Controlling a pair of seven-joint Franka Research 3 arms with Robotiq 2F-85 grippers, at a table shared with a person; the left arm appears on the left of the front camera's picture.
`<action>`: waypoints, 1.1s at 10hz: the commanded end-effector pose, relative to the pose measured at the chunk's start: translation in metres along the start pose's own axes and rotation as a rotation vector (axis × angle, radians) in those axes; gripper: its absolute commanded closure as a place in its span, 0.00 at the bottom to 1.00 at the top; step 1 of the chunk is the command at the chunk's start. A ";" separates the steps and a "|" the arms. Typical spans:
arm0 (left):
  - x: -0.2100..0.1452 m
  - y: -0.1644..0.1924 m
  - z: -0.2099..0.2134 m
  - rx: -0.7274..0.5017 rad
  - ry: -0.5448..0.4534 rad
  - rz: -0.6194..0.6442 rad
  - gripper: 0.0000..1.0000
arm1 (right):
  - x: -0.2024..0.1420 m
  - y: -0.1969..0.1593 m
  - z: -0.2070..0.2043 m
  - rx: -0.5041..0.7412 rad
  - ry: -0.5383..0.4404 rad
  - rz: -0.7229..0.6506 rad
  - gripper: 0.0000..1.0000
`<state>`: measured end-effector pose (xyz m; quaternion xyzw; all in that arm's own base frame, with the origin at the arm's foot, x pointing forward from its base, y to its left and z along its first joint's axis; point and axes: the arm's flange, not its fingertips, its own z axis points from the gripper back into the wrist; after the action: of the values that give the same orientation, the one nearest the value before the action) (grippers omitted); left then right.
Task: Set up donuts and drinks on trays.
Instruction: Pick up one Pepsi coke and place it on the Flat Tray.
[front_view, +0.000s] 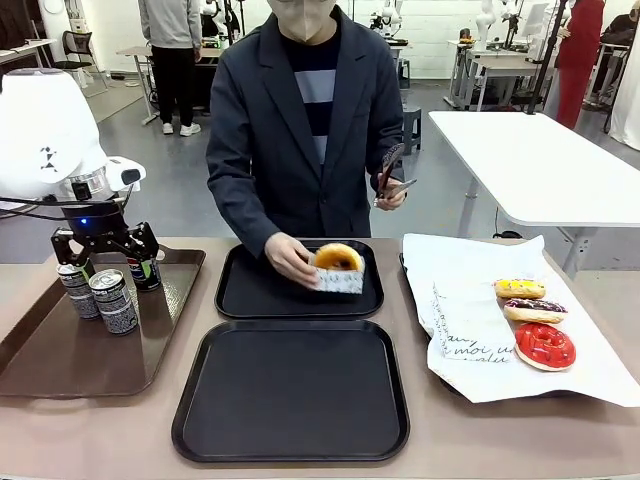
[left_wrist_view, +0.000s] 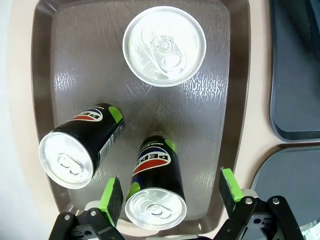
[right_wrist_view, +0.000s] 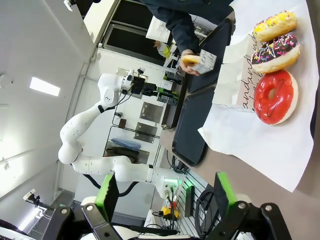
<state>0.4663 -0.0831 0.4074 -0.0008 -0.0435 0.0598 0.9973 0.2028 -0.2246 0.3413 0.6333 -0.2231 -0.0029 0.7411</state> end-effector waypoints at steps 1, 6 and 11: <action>0.000 0.001 -0.007 0.013 0.008 -0.009 0.00 | -0.002 0.001 0.000 0.009 -0.001 0.014 0.00; -0.004 0.011 -0.020 0.009 0.031 -0.010 0.00 | -0.002 0.001 0.000 0.009 -0.001 0.014 0.00; -0.017 0.013 -0.026 0.002 0.052 -0.045 0.00 | -0.002 0.001 0.000 0.009 -0.001 0.014 0.00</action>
<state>0.4584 -0.0719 0.3792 0.0035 -0.0126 0.0483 0.9987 0.2028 -0.2247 0.3413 0.6332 -0.2232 -0.0029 0.7411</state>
